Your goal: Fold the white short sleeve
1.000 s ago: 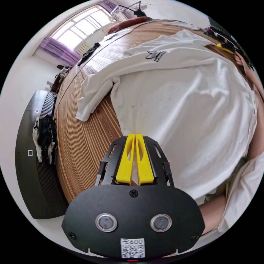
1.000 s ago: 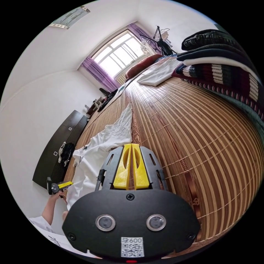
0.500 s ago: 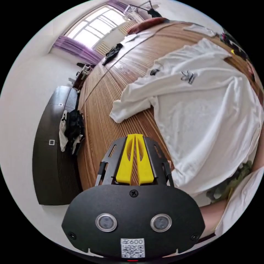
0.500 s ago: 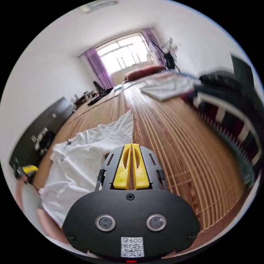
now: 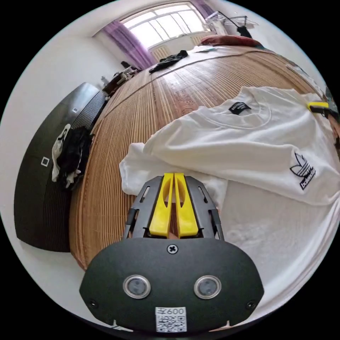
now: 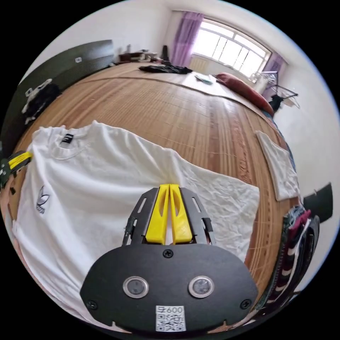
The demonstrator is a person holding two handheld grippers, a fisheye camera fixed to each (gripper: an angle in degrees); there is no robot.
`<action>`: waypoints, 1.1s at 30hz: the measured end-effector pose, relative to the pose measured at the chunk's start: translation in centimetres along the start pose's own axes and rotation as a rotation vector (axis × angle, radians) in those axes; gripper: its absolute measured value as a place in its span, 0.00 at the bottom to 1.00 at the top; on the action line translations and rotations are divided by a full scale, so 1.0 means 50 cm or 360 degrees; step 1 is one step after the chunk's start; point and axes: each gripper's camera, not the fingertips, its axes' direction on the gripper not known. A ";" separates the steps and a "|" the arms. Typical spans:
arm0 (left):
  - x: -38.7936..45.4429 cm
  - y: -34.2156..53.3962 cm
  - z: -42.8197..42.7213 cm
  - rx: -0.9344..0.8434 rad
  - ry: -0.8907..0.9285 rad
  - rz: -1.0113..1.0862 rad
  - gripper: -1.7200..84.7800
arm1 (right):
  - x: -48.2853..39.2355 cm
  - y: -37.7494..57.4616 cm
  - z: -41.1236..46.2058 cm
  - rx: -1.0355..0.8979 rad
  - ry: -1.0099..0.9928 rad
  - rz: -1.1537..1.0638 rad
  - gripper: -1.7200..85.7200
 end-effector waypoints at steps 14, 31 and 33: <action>0.268 -0.001 0.004 0.0193 -0.0322 0.0640 0.03 | -0.107 -0.027 0.001 0.0144 0.0207 0.0030 0.01; 0.283 0.073 0.121 0.0358 -0.0331 0.0561 0.03 | -0.143 0.017 0.034 0.0430 0.0124 0.0041 0.01; 0.277 0.095 0.122 0.0395 -0.0380 0.0459 0.03 | -0.120 0.096 -0.013 0.0728 0.0211 0.0269 0.01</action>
